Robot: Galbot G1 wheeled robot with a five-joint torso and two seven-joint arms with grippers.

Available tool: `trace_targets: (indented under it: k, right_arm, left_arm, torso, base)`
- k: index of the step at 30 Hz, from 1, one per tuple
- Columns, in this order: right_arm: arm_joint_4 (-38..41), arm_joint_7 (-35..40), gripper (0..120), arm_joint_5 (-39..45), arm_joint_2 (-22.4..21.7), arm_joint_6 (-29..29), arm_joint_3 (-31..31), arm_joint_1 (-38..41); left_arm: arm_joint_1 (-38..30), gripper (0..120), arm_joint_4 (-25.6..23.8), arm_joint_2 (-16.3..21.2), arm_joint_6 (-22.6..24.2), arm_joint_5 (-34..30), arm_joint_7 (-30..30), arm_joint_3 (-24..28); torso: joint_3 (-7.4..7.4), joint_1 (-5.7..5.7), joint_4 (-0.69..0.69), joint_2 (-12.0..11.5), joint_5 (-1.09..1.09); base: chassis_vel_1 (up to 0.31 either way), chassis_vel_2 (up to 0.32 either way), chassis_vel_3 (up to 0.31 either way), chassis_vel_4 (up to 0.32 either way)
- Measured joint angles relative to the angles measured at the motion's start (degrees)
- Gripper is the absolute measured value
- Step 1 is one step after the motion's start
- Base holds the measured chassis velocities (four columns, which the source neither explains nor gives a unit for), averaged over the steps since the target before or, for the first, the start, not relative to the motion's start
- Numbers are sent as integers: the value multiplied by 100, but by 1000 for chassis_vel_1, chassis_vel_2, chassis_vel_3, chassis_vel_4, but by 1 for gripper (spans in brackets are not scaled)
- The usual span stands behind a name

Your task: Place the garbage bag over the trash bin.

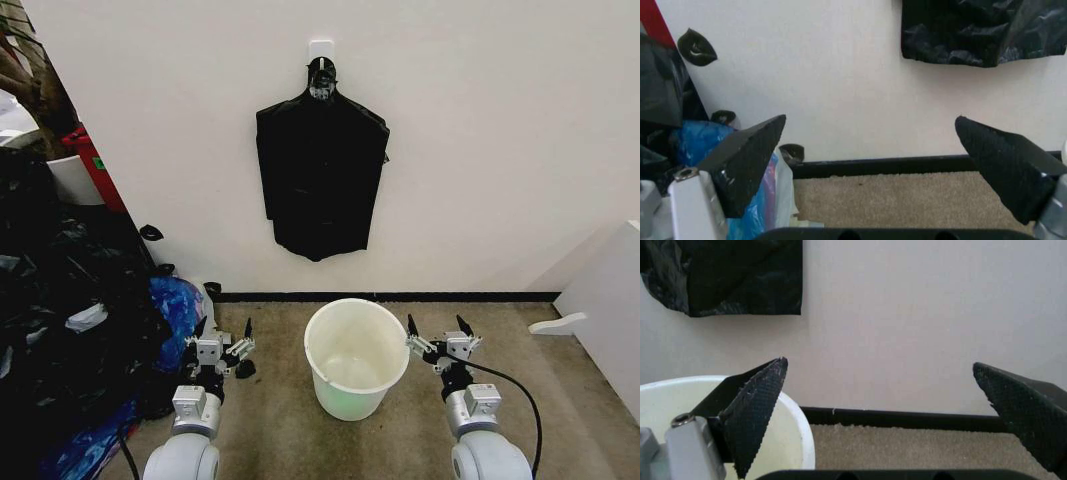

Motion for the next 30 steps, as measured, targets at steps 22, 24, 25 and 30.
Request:
trace_targets:
  k: [22,24,25,30]
  right_arm:
    - [0,0,100,0,0,0,0,0]
    - [0,0,100,0,0,0,0,0]
    - [0,0,100,0,0,0,0,0]
    - [0,0,100,0,0,0,0,0]
  left_arm:
    - [0,100,0,0,0,0,0,0]
    - [0,100,0,0,0,0,0,0]
    - [0,100,0,0,0,0,0,0]
    - [0,100,0,0,0,0,0,0]
  torso:
    - [0,0,0,0,0]
    - [0,0,0,0,0]
    - [0,0,0,0,0]
    - [0,0,0,0,0]
  base:
    - [0,0,0,0]
    - [0,0,0,0]
    - [0,0,0,0]
    - [0,0,0,0]
